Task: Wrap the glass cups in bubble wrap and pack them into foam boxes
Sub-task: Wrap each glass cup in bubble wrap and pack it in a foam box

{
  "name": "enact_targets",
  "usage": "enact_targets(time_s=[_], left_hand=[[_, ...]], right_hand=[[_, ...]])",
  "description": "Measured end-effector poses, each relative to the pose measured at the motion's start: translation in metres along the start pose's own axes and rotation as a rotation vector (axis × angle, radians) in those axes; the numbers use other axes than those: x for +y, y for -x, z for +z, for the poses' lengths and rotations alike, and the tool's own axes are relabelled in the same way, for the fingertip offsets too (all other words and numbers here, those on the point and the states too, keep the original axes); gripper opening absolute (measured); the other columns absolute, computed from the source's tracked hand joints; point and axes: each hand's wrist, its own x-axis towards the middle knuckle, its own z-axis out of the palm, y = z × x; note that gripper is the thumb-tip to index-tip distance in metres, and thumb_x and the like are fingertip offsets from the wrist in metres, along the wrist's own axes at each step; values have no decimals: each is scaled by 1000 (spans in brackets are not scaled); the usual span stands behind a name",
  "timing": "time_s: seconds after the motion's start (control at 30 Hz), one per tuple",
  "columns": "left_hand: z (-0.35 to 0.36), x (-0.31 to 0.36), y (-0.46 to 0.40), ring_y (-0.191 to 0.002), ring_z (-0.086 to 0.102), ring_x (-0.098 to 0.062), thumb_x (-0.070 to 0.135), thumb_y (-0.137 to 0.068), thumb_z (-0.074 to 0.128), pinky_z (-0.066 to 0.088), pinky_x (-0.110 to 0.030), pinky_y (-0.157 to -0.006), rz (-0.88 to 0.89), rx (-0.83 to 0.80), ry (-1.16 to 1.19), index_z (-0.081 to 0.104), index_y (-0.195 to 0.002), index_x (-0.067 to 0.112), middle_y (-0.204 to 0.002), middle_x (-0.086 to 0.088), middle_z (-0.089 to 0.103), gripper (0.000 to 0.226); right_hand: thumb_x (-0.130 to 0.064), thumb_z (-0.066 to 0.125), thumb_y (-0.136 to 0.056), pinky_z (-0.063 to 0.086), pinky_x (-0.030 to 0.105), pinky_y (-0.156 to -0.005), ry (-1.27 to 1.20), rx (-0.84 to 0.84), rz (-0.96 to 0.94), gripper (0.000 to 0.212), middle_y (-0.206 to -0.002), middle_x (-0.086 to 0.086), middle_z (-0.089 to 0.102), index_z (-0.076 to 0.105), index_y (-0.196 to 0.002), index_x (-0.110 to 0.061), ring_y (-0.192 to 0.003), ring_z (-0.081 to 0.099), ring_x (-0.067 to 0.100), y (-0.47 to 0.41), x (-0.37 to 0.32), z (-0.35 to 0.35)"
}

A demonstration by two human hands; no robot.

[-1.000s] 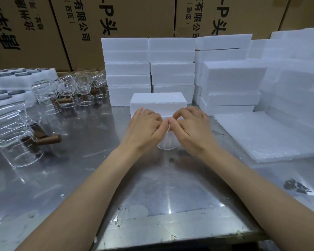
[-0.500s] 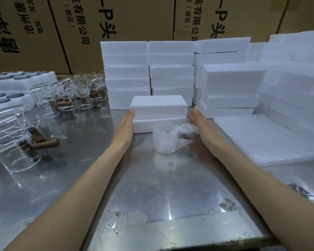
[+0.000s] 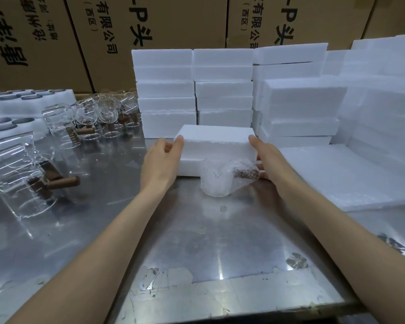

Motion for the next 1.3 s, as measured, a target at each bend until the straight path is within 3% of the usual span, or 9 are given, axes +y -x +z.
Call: enact_targets(time_s=[0.2,0.3,0.43,0.57,0.7,0.83,0.97,1.1,1.3], left_hand=[[3,5,5,-121,44,-17,47,-95,49,33,-30,-94,156,-21,36,55,-114,21,-118,8,44,33],[2,13,13,-124,37,-11,55,-87,58,28,-30,-103,272,-93,51,47,-130,21,-125,10,45,56],[6,20,27,-117,27,17,71,-67,54,5,-43,-116,363,-387,-153,37,-136,37,-120,19,54,79],[13,18,31,-133,36,-7,70,-68,67,-11,-40,-115,467,-412,-308,35,-139,38,-127,16,54,84],[12,19,31,-118,46,2,57,-70,76,-4,-35,-116,476,-390,-181,51,-124,40,-114,20,59,62],[5,28,29,-103,58,-1,46,-61,85,41,-25,-97,393,-455,60,57,-115,39,-106,15,63,62],[-4,36,17,-90,57,17,36,-71,81,39,0,-73,334,-230,324,59,-119,30,-103,18,62,53],[-8,27,8,-99,56,12,37,-71,83,41,-5,-83,278,5,359,59,-119,29,-109,20,58,54],[-2,9,-2,-112,55,-4,35,-71,84,37,-15,-91,265,-86,223,51,-126,29,-110,16,57,65]], right_hand=[[-31,58,-90,50,23,-52,-491,45,145,18,-111,10,57,54,-102,-19,-75,62,16,-2,-4,-9],[-21,58,-91,54,21,-53,-815,27,177,25,-96,9,62,52,-112,-10,-73,68,19,-1,-6,-19],[-19,59,-92,55,20,-56,-731,57,163,24,-108,9,63,53,-113,-10,-76,69,17,-1,-4,-20],[-30,65,-89,55,20,-56,-623,77,165,19,-121,11,62,57,-97,-14,-77,72,15,-3,2,-18],[-46,71,-80,58,28,-68,-556,54,158,36,-117,6,64,56,-99,-19,-82,73,15,-5,4,-19],[-52,70,-78,55,32,-76,-503,16,191,40,-115,6,65,58,-100,-21,-91,70,17,-3,2,-18],[-49,66,-82,51,28,-63,-507,10,211,33,-121,4,62,56,-101,-23,-87,70,14,1,0,-18],[-46,65,-83,51,27,-62,-521,13,227,46,-126,5,57,52,-121,-23,-79,72,14,6,-2,-13],[-40,58,-91,51,29,-64,-590,18,209,33,-117,2,58,49,-118,-25,-76,72,17,11,-1,-11]])
